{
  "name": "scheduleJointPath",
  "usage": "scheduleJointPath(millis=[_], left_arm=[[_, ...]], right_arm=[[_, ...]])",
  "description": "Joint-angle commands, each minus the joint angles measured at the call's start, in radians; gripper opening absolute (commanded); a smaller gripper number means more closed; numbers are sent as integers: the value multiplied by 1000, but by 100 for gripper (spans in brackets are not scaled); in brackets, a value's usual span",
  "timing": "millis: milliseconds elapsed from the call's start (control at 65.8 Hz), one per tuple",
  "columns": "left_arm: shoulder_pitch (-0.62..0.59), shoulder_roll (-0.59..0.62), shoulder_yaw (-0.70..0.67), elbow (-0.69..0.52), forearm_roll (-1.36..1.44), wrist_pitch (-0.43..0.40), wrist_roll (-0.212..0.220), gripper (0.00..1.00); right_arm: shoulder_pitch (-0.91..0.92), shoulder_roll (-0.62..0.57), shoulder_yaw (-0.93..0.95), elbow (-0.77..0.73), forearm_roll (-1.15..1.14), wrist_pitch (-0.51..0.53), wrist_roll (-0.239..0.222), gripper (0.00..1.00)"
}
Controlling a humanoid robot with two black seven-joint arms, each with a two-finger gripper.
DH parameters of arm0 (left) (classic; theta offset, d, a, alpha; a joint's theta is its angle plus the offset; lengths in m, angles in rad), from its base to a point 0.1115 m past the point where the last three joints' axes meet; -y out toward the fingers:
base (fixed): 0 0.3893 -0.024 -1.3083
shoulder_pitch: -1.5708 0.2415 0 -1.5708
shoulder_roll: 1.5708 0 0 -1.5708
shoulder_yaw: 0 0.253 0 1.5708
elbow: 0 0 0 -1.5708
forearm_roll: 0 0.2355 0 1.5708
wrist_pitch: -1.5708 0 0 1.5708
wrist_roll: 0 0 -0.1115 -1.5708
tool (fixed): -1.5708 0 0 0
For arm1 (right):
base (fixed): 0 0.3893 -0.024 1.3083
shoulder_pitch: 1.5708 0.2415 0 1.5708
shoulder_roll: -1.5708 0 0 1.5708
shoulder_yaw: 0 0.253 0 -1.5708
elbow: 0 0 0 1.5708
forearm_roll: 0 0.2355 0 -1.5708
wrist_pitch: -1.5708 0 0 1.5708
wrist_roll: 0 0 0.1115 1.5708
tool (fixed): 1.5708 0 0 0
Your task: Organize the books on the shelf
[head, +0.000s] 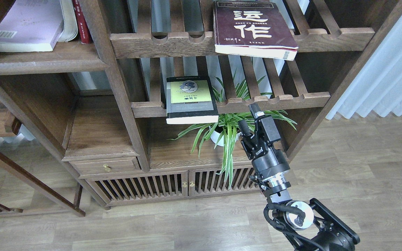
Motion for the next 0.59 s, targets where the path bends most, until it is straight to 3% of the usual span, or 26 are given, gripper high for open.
scheduleJointPath(millis=[0,274,577], left_arm=[[114,39,1,-15,-12,-1,30,100],[293,33,15,-41,-10,-1,64,100],[315,7,3,-4,-10,-1,61,100]], right_arm=[[8,-34,12,11,0,0,0,99],[50,-68,12,118,-27,0,0,99],[105,-54,10,222,-77,0,0,99]])
